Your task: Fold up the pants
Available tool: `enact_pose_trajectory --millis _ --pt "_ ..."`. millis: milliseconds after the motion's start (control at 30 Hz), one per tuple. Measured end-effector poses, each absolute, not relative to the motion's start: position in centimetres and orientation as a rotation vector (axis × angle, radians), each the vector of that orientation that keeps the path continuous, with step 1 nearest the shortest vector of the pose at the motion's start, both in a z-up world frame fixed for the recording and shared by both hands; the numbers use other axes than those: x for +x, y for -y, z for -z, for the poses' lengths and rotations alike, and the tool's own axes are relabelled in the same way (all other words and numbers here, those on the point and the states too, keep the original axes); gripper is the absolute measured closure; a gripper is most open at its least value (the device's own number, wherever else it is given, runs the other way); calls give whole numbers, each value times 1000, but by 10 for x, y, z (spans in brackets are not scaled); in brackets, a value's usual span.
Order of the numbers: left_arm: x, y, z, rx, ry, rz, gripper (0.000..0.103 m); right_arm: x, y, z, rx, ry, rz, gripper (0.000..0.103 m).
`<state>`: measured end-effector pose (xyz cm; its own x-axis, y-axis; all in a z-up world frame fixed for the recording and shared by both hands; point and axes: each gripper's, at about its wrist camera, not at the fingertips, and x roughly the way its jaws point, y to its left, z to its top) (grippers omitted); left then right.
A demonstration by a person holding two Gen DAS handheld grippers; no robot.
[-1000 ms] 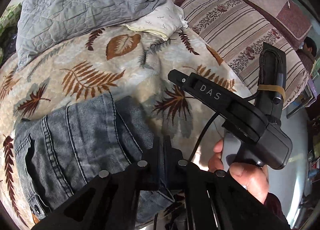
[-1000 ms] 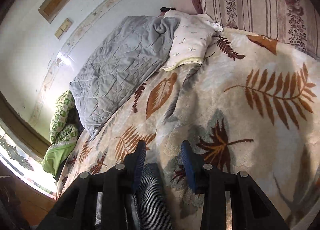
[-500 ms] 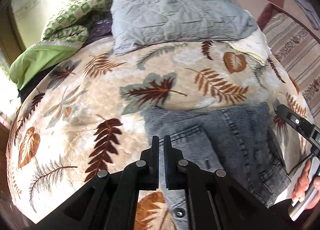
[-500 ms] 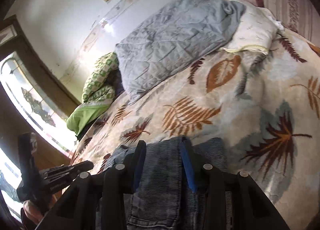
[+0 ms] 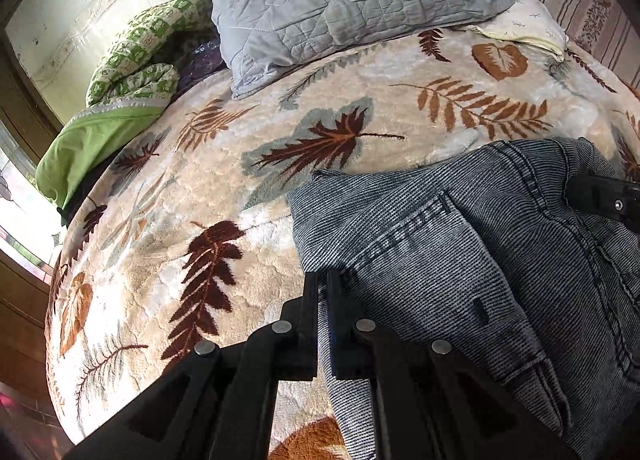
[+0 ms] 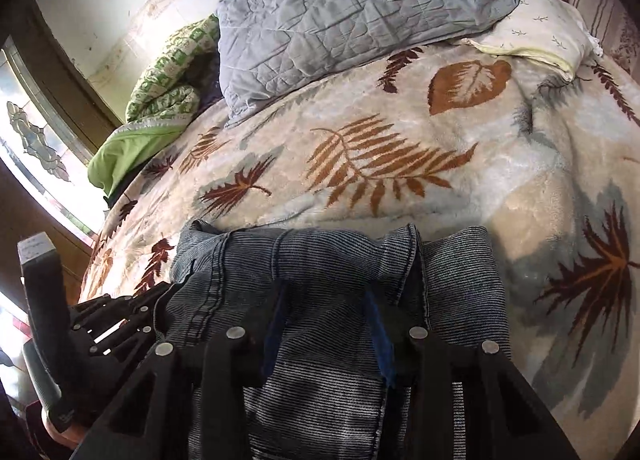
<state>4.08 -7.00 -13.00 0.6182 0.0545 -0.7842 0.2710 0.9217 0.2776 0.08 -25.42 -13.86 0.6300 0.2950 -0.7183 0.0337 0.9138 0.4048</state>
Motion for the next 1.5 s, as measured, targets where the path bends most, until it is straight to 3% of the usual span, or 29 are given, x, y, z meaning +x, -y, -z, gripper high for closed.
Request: enact_pose_trajectory --millis 100,167,233,467,833,1000,1267,1500 --pt "41 58 121 310 -917 145 97 -13 247 124 349 -842 -151 60" --pt "37 53 112 275 -896 144 84 -24 243 115 324 -814 -166 60" --pt "30 51 100 261 -848 148 56 -35 238 109 298 -796 -179 60" --pt "8 52 69 257 -722 179 34 -66 218 100 219 -767 -184 60" --pt "-6 53 78 264 -760 209 33 -74 210 123 215 -855 -160 57" --pt "-7 63 110 308 -855 224 33 -73 213 127 228 -872 -172 56" --pt "-13 62 133 352 -842 224 30 -80 211 131 215 -880 -177 55" --pt "-6 51 113 270 -863 259 30 -85 225 124 288 -881 -221 55"
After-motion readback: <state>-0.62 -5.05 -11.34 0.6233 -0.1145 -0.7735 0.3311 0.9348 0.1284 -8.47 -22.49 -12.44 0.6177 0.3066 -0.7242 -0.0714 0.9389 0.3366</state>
